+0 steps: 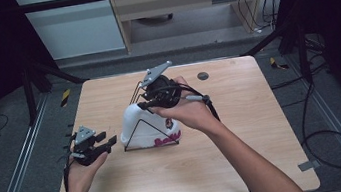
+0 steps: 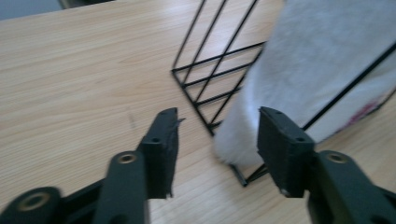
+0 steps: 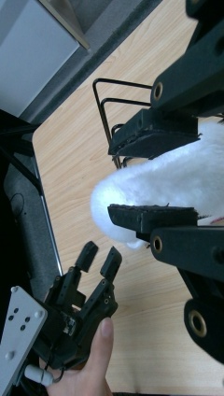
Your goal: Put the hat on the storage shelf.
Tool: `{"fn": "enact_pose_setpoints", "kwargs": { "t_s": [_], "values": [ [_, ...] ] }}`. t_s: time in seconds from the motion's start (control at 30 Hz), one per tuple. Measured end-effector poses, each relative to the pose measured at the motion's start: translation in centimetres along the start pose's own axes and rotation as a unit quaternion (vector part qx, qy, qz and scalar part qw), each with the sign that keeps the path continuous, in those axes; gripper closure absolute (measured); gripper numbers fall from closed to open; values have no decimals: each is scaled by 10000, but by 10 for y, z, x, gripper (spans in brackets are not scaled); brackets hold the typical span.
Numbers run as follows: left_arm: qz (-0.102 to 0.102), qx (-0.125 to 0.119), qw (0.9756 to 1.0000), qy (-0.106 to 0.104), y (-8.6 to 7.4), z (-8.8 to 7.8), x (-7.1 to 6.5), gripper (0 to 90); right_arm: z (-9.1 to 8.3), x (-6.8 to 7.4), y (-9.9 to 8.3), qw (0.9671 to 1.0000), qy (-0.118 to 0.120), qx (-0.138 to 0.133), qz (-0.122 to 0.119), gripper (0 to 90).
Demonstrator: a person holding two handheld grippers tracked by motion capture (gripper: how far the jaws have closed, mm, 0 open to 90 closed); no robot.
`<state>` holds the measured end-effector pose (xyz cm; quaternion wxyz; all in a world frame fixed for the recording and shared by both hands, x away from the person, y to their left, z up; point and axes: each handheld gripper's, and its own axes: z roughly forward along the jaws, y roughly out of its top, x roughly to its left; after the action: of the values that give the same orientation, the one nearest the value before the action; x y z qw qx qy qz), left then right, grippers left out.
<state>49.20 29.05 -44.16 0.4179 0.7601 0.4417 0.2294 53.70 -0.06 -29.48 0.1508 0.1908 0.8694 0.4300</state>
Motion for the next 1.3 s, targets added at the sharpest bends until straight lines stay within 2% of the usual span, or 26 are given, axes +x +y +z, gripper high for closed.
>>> {"fn": "enact_pose_setpoints", "kwargs": {
  "t_s": [0.03, 0.07, 0.1, 0.13, 0.17, 0.23, 0.27, 0.33, 0.37, 0.4, 0.43, 0.57, 0.6, 0.63, 0.7, 0.73, 0.77, 0.8, 0.83, 0.87, 0.9, 1.07, 1.1, 1.13, 1.3],
  "values": [
    [-17, 73, 9998, 189, -2, -1, 4, 431, -2, 0, 0, 10000, 0, -18, 3, 616],
    [-17, 73, 9998, 189, -2, -1, 4, 386, -2, 0, 0, 10000, 0, -18, 3, 616],
    [-24, 144, 9995, 289, -3, -1, 6, 386, -3, 0, 0, 10000, -13, -37, 9, 600],
    [-11, 217, 9992, 348, -5, -1, 8, 339, -5, 0, 0, 10000, -30, -41, 22, 580],
    [10, 340, 9985, 429, -9, 1, 9, 278, -9, -1, 0, 9999, -53, -79, 69, 522],
    [84, 521, 9974, 494, -14, 4, 10, 214, -13, -3, -1, 9997, -68, -122, 176, 444],
    [84, 521, 9974, 494, -14, 4, 10, 192, -13, -3, -1, 9997, -68, -122, 176, 444],
    [104, 679, 9961, 551, -21, 9, 11, 158, -18, -5, -3, 9993, -178, -186, 275, 350],
    [77, 708, 9960, 544, -24, 10, 11, 135, -22, -6, -5, 9989, -266, -220, 301, 321],
    [48, 736, 9960, 510, -29, 13, 12, 107, -30, -9, -10, 9978, -433, -327, 382, 241],
    [48, 736, 9960, 510, -29, 13, 12, 92, -30, -9, -10, 9978, -433, -327, 382, 241],
    [-4, 823, 9955, 472, -39, 19, 14, 69, -49, -17, -29, 9943, -760, -446, 595, 138],
    [-19, 854, 9953, 464, -40, 20, 14, 66, -54, -19, -36, 9931, -843, -476, 667, 129],
    [-12, 891, 9948, 484, -42, 20, 15, 65, -63, -24, -51, 9901, -1048, -499, 786, 100],
    [-11, 928, 9943, 517, -45, 21, 16, 62, -66, -26, -58, 9892, -1102, -480, 839, 94],
    [-45, 924, 9943, 525, -46, 22, 17, 60, -70, -28, -69, 9878, -1188, -447, 907, 81],
    [-101, 940, 9940, 540, -48, 22, 18, 60, -77, -33, -93, 9851, -1270, -424, 1076, 80],
    [-101, 940, 9940, 540, -48, 22, 18, 60, -77, -33, -93, 9851, -1270, -424, 1076, 80],
    [-58, 976, 9938, 536, -49, 23, 19, 60, -80, -35, -112, 9834, -1286, -381, 1219, 80],
    [-58, 976, 9938, 536, -49, 23, 19, 60, -81, -36, -120, 9827, -1303, -352, 1265, 81],
    [-49, 971, 9938, 531, -50, 23, 19, 60, -81, -36, -120, 9827, -1303, -352, 1265, 81],
    [-19, 1029, 9932, 543, -53, 25, 19, 60, -82, -35, -179, 9786, -1373, -37, 1535, 122],
    [-35, 1040, 9930, 551, -55, 26, 19, 60, -81, -33, -200, 9768, -1408, 62, 1610, 138],
    [-35, 1040, 9930, 551, -55, 26, 19, 60, -81, -33, -200, 9768, -1408, 62, 1610, 138],
    [-70, 1021, 9931, 578, -58, 27, 20, 53, -75, -31, -245, 9718, -1420, 348, 1850, 146]
  ]
}}
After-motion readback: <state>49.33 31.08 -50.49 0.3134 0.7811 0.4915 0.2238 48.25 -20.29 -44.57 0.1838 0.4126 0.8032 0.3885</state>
